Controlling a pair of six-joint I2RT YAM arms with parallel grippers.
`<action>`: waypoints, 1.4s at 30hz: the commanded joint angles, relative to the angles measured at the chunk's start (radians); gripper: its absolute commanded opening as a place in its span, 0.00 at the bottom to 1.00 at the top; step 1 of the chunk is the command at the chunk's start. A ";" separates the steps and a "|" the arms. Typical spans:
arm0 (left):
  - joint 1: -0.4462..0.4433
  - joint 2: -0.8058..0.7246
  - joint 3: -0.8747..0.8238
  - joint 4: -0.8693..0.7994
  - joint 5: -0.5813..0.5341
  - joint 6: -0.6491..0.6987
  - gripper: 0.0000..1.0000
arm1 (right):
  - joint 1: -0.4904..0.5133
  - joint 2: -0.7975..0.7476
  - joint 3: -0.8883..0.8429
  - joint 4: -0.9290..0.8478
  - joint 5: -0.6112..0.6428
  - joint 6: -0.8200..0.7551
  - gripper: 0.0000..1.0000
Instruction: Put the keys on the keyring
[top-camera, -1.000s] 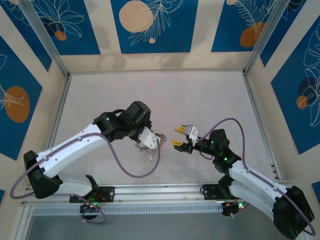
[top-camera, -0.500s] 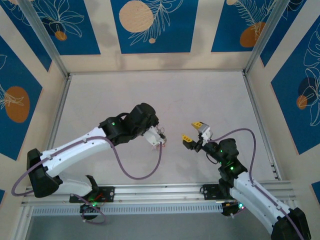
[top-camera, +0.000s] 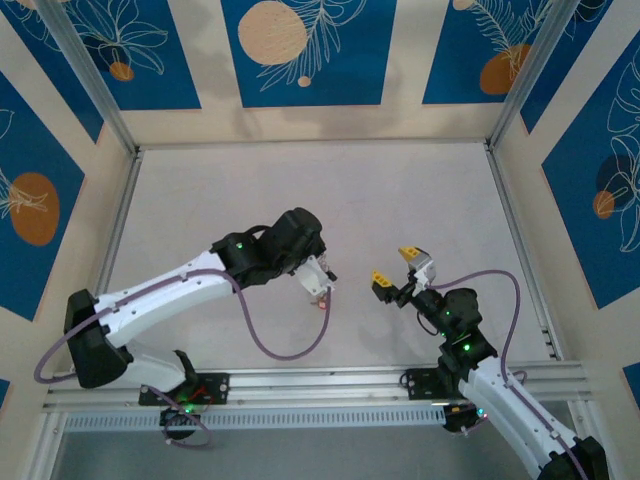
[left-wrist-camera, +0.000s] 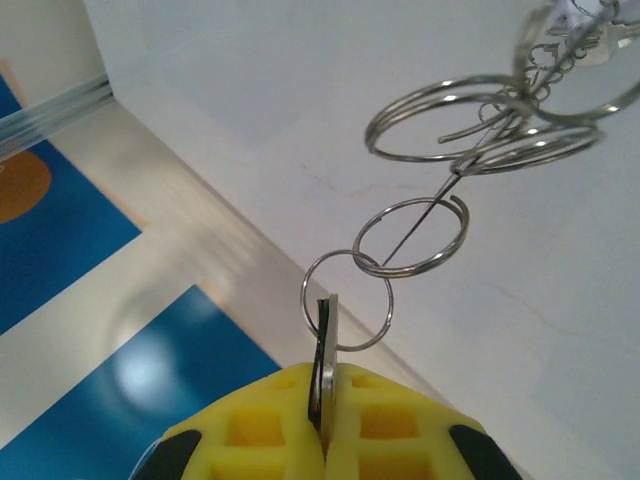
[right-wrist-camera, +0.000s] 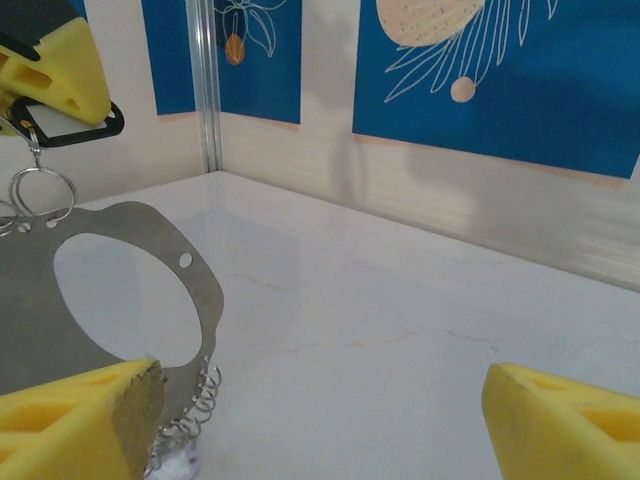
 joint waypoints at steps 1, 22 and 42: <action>0.010 0.037 0.056 -0.053 0.035 -0.059 0.00 | -0.008 -0.012 -0.014 0.013 0.015 0.020 0.84; 0.281 0.089 -0.104 -0.013 0.254 -0.265 0.00 | -0.025 -0.046 -0.022 0.002 -0.009 0.026 0.84; 0.538 0.372 -0.184 0.021 0.247 -0.446 0.00 | -0.039 -0.070 -0.036 0.008 -0.009 0.034 0.84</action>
